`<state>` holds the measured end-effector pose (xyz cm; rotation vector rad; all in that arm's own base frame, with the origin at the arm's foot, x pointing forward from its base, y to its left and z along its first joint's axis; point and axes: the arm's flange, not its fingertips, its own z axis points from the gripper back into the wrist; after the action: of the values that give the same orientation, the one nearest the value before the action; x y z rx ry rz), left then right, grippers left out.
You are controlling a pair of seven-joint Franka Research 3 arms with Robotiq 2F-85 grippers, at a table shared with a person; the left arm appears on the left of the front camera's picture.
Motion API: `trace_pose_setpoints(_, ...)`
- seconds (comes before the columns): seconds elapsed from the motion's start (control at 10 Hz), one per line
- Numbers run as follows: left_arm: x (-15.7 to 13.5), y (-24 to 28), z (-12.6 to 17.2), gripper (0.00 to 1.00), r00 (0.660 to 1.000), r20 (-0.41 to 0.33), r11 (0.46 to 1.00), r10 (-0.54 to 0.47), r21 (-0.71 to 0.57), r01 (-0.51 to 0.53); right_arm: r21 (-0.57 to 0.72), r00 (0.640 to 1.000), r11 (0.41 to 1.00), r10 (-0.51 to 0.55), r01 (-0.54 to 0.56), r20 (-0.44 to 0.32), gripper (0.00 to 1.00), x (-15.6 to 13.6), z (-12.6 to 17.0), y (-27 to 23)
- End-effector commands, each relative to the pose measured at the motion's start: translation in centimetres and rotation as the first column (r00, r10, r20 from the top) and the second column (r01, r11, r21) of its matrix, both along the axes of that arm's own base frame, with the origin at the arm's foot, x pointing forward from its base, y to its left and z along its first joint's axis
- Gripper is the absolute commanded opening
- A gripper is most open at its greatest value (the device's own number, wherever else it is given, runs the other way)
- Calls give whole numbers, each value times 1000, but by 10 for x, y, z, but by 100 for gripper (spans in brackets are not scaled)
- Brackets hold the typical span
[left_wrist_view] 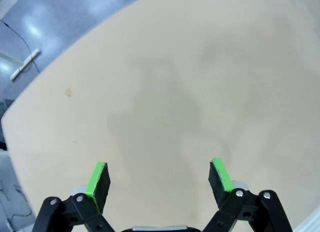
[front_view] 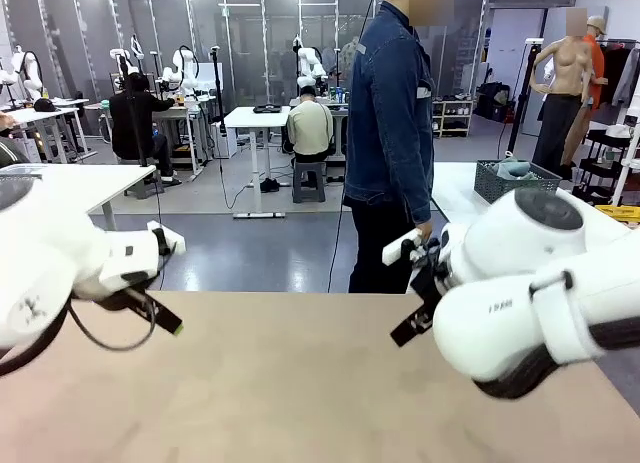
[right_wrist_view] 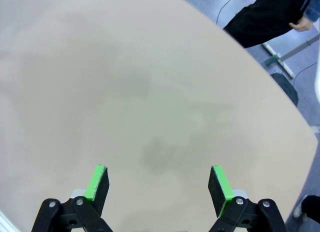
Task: Fold the towels and place them in the basket.
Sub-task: When a person lays out a Towel with hook on the table, fold it in half twice.
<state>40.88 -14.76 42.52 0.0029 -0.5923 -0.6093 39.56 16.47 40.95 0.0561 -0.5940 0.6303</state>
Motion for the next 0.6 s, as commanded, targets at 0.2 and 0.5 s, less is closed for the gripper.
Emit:
trace_pose_setpoints(0.2, -44, 37, 184, 100, 999, 25, 996, -19, -88, 22, 76, 998, 996, 46, -43, -48, 100, -30, 174, -60)
trace_pose_setpoints(0.5, -110, 82, 291, 100, 999, 30, 991, -40, -123, 43, 87, 998, 994, 55, -58, 38, 100, -93, 267, -114)
